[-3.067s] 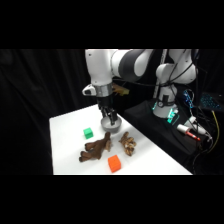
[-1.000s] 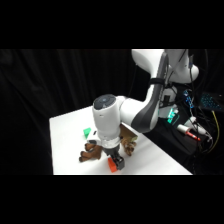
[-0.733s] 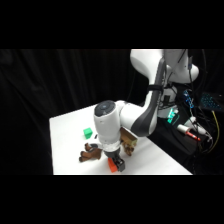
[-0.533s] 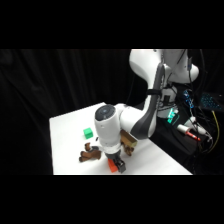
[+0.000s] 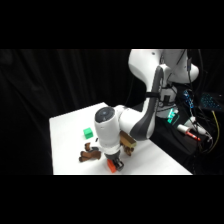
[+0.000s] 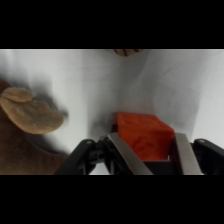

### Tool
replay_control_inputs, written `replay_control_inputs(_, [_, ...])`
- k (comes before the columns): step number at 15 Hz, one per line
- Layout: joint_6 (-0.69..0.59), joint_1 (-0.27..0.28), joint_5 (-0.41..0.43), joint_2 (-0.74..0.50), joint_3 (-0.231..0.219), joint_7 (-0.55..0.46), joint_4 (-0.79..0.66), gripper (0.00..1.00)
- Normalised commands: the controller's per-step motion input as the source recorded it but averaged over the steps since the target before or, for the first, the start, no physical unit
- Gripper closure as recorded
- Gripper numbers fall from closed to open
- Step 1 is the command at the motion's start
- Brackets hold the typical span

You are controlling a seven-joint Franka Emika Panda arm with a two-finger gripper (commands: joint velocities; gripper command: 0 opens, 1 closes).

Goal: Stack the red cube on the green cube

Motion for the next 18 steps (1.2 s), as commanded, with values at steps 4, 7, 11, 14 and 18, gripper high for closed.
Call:
replay_control_inputs(4, [-0.05, 0.103, -0.046, -0.13, -0.098, 0.04, -0.02, 0.71])
replay_control_inputs(7, [-0.26, 0.04, -0.054, -0.33, -0.024, -0.11, -0.11, 0.74])
replay_control_inputs(11, [-0.42, -0.03, -0.06, -0.46, 0.012, -0.21, -0.14, 0.74])
replay_control_inputs(14, [-0.41, -0.102, -0.092, -0.4, -0.004, -0.24, -0.06, 0.74])
replay_control_inputs(18, [-0.29, -0.173, -0.074, -0.22, -0.02, -0.28, 0.05, 0.74])
